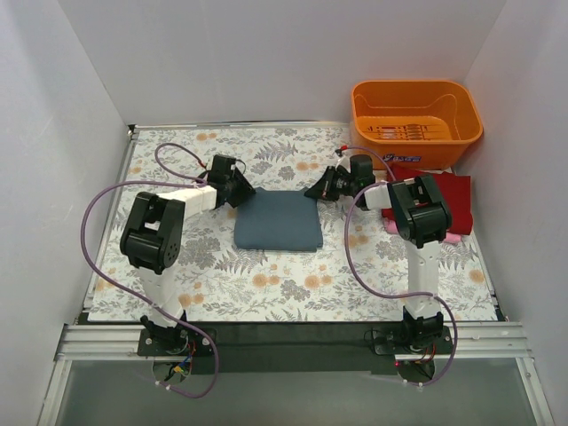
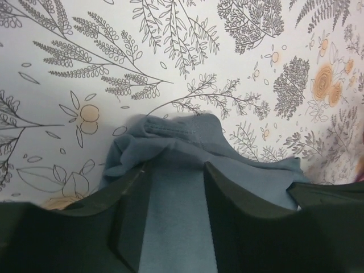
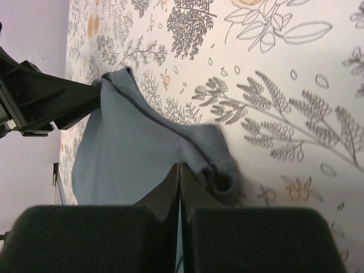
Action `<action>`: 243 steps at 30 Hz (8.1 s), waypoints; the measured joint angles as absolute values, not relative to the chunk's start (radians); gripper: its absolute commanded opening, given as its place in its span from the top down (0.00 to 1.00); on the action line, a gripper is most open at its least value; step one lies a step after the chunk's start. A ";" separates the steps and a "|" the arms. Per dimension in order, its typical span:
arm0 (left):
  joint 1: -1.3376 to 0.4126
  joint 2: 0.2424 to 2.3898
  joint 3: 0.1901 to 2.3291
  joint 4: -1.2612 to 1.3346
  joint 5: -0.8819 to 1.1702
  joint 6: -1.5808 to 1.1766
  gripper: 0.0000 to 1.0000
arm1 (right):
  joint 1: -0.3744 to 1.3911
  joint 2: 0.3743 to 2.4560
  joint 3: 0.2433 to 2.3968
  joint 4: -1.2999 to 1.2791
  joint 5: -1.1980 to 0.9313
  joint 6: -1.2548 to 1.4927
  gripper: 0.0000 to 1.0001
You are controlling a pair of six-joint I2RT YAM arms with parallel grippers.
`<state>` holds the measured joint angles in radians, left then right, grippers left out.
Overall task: Fold and stack the t-shirts
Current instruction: Fold the tshirt, then neatly place the folded tshirt to the corner
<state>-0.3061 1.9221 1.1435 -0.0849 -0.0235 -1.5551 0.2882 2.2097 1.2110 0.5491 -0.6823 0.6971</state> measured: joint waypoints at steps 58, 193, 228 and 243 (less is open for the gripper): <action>-1.155 1.990 1.255 -0.302 -0.628 -0.875 1.00 | 0.112 1.221 0.707 -0.359 -0.396 0.393 0.09; -0.401 1.077 0.778 -0.306 -0.485 -1.053 0.02 | -0.076 1.399 0.920 -0.413 0.042 0.215 0.35; -0.401 0.205 1.005 -0.591 -0.606 -1.129 0.02 | 0.179 0.264 1.100 -0.542 0.294 0.099 0.02; -0.401 0.154 0.872 -0.587 -0.622 -1.308 0.02 | 0.179 0.220 0.970 -0.479 0.240 0.101 0.02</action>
